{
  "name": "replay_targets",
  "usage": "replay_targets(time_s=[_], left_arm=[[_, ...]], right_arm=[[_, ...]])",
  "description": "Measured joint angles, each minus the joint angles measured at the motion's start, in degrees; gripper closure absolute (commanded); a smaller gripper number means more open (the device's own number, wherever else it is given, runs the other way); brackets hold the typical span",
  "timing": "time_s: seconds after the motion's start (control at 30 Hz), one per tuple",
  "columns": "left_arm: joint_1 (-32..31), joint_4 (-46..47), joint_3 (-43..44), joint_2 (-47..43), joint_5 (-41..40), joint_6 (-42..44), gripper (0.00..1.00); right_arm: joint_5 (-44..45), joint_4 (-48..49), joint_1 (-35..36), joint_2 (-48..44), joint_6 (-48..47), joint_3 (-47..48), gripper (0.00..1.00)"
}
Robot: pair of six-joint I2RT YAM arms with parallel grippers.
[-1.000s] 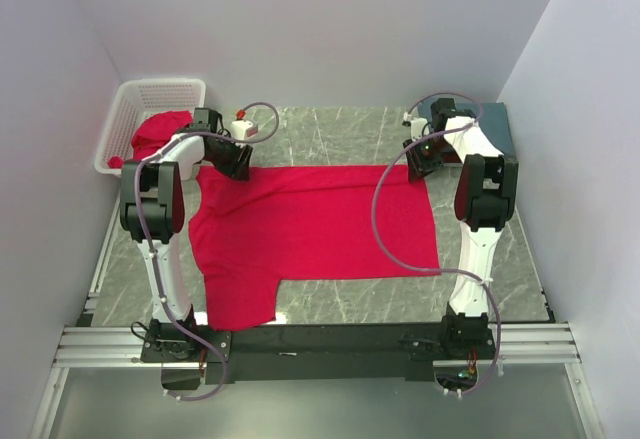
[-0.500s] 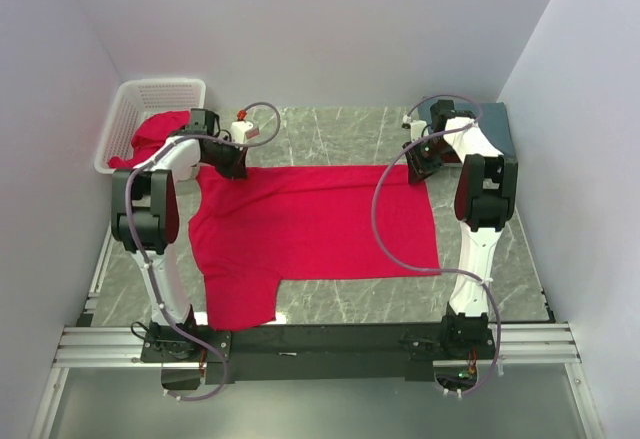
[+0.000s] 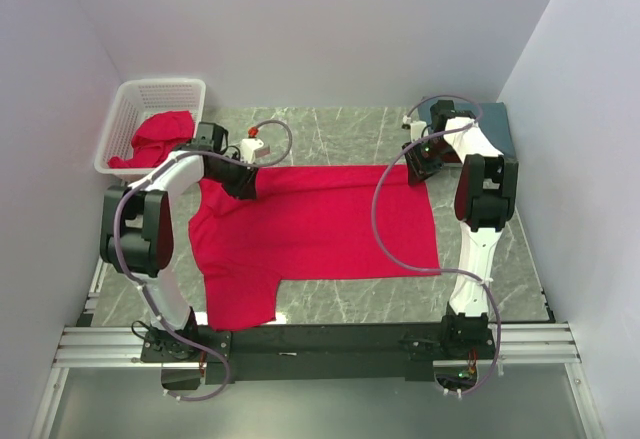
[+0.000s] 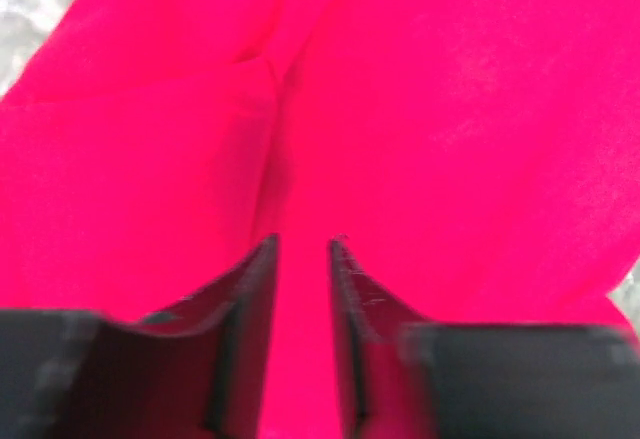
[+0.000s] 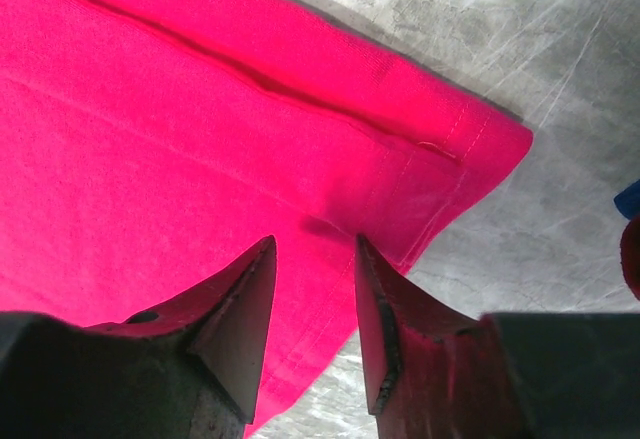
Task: Fold and stack the t-shirts
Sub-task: Fold the tshirt
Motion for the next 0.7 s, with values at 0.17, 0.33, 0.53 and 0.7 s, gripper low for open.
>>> replay_targets(time_s=[0.17, 0.33, 0.53, 0.7], left_arm=[[2.4, -0.46, 4.76, 2.21, 0.0, -1.27, 0.58], [3.56, 0.72, 9.6, 4.92, -1.09, -2.51, 0.42], [3.78, 1.16, 16.2, 12.15, -2.8, -4.61, 0.4], [4.09, 1.16, 19.54, 16.92, -3.67, -6.1, 0.4]], right_arm=[[-0.72, -0.39, 0.0, -0.07, 0.07, 0.63, 0.53], [-1.9, -1.31, 0.0, -0.04, 1.38, 5.95, 0.47], [-1.55, -0.15, 0.07, 0.94, 3.21, 11.82, 0.42], [0.33, 0.31, 0.15, 3.06, 3.91, 11.82, 0.41]])
